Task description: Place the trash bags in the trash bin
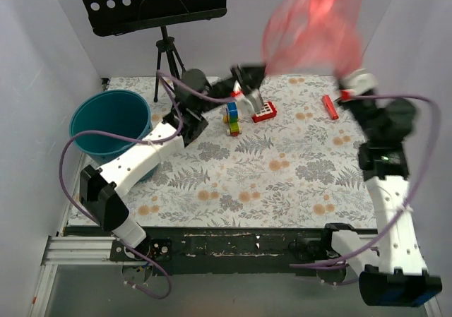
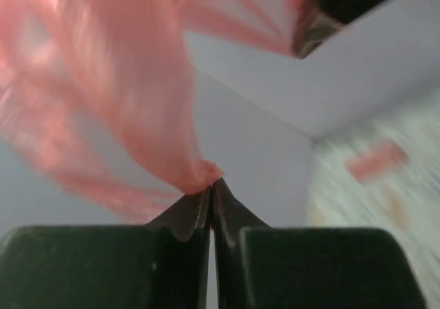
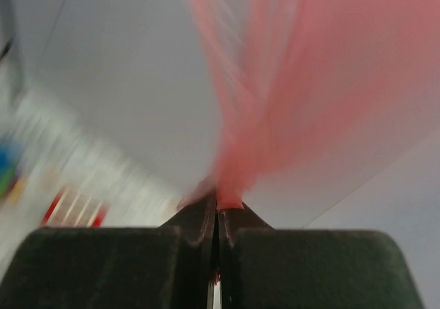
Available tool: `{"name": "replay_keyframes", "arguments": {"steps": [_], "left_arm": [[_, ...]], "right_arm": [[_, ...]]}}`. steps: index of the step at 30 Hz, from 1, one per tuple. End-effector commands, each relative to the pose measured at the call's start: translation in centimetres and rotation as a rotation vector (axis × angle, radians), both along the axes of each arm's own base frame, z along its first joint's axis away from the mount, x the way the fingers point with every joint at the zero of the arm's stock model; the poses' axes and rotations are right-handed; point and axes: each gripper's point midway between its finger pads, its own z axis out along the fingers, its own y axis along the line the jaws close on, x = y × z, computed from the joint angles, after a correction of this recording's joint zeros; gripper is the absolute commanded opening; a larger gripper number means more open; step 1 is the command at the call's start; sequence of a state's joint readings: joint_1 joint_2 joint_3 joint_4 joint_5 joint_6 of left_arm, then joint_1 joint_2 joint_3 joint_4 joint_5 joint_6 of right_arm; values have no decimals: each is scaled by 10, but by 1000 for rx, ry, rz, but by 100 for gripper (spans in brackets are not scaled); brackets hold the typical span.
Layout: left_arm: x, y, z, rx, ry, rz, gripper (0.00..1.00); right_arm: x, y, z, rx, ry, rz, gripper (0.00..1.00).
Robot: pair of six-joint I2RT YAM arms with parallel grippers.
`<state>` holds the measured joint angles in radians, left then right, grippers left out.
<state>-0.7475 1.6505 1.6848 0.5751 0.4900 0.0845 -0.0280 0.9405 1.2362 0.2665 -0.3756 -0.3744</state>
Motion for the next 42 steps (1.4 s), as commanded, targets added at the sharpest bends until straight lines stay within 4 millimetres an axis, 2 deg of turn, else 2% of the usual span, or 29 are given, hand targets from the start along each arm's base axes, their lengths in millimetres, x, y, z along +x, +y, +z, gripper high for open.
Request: {"name": "replay_keyframes", "arguments": {"steps": [1, 2, 3, 5, 6, 7, 9, 13, 17, 19, 22, 24, 26, 27, 28, 29, 31, 33, 35, 37, 38, 39, 40, 42], "left_arm": [[-95, 27, -420, 1267, 370, -328, 0], [-117, 35, -420, 1226, 551, -353, 0], [-123, 35, -408, 1130, 719, -325, 0], [-115, 35, -390, 966, 896, -220, 0], [-110, 35, -380, 893, 930, -182, 0], [-111, 38, -376, 843, 974, -158, 0], [-113, 43, -373, 768, 1050, -135, 0], [-107, 48, -365, 606, 1320, -43, 0], [-87, 57, -359, 434, 1466, 109, 0], [-72, 64, -355, 338, 1485, 182, 0], [-49, 61, -351, 286, 1481, 223, 0], [-22, 56, -355, 259, 1478, 273, 0], [17, 48, -363, 216, 1508, 332, 0], [39, 41, -355, 200, 1516, 335, 0], [69, 24, -325, 166, 1487, 298, 0], [95, 19, -310, 142, 1474, 301, 0], [147, 5, -253, 45, 1381, 268, 0], [180, -1, -182, -54, 1212, 228, 0], [188, -2, -103, -162, 989, 164, 0], [160, 10, -9, -296, 693, 38, 0], [139, 20, 26, -353, 553, -10, 0], [110, 35, 65, -441, 380, -62, 0], [74, 45, 97, -515, 186, -101, 0], [38, 39, 127, -508, -37, -76, 0]], "right_arm": [[-113, 54, -398, -563, 1165, 516, 1], [-137, 58, -393, -527, 1159, 548, 1], [-151, 62, -376, -513, 1052, 561, 1], [-144, 59, -331, -392, 808, 411, 1], [-141, 54, -311, -359, 694, 345, 1], [-145, 51, -305, -366, 648, 320, 1], [-153, 48, -307, -415, 658, 321, 1], [-138, 43, -294, -328, 738, 271, 1], [-112, 35, -285, -142, 886, 172, 1], [-98, 30, -287, -61, 953, 113, 1], [-69, 14, -301, 41, 1031, -38, 1], [-43, 6, -312, 80, 1062, -115, 1], [-10, 2, -313, 97, 1067, -169, 1], [9, 1, -307, 101, 1060, -187, 1], [38, 0, -292, 101, 1041, -207, 1], [63, 0, -273, 101, 1007, -216, 1], [108, -3, -219, 116, 886, -226, 1], [142, -6, -146, 137, 701, -235, 1], [157, -17, -61, 184, 477, -267, 1], [145, -19, 26, 209, 228, -241, 1], [130, -15, 68, 216, 92, -203, 1], [109, -10, 101, 211, -28, -156, 1], [86, -8, 131, 216, -161, -128, 1], [40, -1, 174, 193, -369, -84, 1]]}}
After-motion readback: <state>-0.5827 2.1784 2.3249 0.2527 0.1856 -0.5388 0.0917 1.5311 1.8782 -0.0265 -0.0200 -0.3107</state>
